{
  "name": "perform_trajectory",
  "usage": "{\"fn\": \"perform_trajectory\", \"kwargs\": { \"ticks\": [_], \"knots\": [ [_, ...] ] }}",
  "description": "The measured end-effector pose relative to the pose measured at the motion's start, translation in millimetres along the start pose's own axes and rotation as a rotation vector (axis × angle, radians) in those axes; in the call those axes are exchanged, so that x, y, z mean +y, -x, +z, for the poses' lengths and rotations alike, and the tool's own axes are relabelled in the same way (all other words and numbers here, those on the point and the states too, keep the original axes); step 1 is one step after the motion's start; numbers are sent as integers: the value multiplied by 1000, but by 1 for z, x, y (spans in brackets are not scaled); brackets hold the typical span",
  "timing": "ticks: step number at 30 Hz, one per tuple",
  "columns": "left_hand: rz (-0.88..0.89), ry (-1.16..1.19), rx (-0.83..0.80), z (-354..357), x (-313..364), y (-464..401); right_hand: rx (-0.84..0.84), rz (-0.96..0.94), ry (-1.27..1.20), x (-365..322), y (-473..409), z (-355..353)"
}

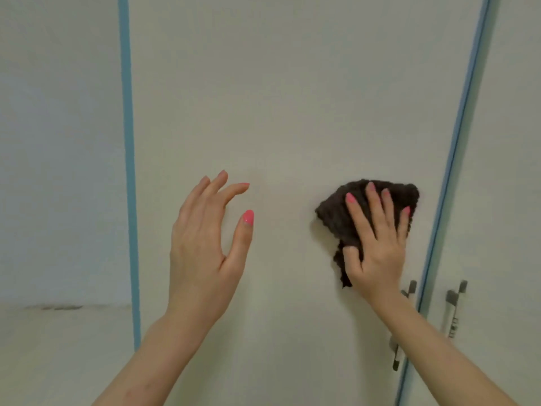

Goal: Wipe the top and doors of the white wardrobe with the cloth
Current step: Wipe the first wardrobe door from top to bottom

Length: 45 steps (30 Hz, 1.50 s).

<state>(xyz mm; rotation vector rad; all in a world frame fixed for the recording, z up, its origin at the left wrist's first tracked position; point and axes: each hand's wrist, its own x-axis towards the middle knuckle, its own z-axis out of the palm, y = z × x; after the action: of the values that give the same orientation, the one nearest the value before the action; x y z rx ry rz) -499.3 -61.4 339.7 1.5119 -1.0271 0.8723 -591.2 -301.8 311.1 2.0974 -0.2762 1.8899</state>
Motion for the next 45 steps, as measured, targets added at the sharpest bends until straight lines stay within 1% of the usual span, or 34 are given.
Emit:
{"fn": "perform_trajectory", "kwargs": {
  "ticks": [3, 4, 5, 6, 9, 11, 13, 15, 17, 18, 20, 22, 25, 27, 28, 30, 32, 34, 35, 36, 37, 39, 40, 41, 43, 45],
  "knots": [
    [1, 11, -11, 8, 5, 5, 175, 447, 16, -18, 1, 10],
    [1, 23, -13, 11, 7, 8, 212, 550, 22, -26, 8, 13],
    [-1, 36, -15, 14, 9, 12, 223, 605, 19, -33, 20, 16],
    [-2, 46, -20, 16, 11, 17, 197, 606, 11, -39, 35, 16],
    [-13, 70, -49, 26, 19, 27, 4, 451, -23, -47, 87, 8],
    [-25, 81, -60, 30, 23, 31, -49, 377, -30, -39, 90, 2],
    [-22, 77, -75, 34, 27, 33, -2, 401, -18, -24, 60, 0],
    [-17, 70, -77, 38, 27, 34, 96, 480, 3, -7, 20, 3],
    [-21, 78, -69, 38, 27, 34, 172, 502, 39, 1, -2, 5],
    [-24, 77, -68, 40, 27, 34, 184, 473, 49, 2, 0, 8],
    [-32, 69, -67, 45, 29, 37, 134, 348, 24, -4, 34, 15],
    [-45, 69, -68, 50, 32, 39, 3, 191, -16, -18, 98, 16],
    [-39, 61, -77, 52, 33, 50, -235, -41, 63, -16, 192, 4],
    [-22, 30, -78, 52, 31, 56, -297, -167, 84, 0, 207, -3],
    [-24, 17, -76, 52, 30, 57, -288, -199, 81, 6, 198, -3],
    [-43, -2, -77, 53, 29, 57, -210, -182, 50, 9, 160, -2],
    [-54, -14, -74, 56, 30, 59, -105, -37, -2, 6, 120, 5],
    [-65, -13, -64, 59, 29, 65, -25, 129, -42, -3, 101, 13],
    [-77, -7, -52, 59, 28, 70, -14, 141, -48, -11, 105, 16],
    [-90, 1, -36, 59, 27, 74, -40, 72, -41, -18, 118, 17],
    [-103, 7, -22, 58, 26, 79, -108, -80, -30, -22, 138, 17],
    [-119, 5, -4, 55, 24, 88, -298, -479, -13, -15, 181, 12],
    [-128, 0, 0, 52, 22, 92, -380, -631, 6, -9, 197, 9],
    [-141, -7, 4, 48, 20, 95, -424, -720, 24, -6, 206, 6],
    [-170, -21, 15, 39, 13, 99, -421, -765, 9, -6, 204, 4],
    [-194, -47, 29, 32, 6, 101, -340, -709, -34, -14, 176, 6]
  ]
}}
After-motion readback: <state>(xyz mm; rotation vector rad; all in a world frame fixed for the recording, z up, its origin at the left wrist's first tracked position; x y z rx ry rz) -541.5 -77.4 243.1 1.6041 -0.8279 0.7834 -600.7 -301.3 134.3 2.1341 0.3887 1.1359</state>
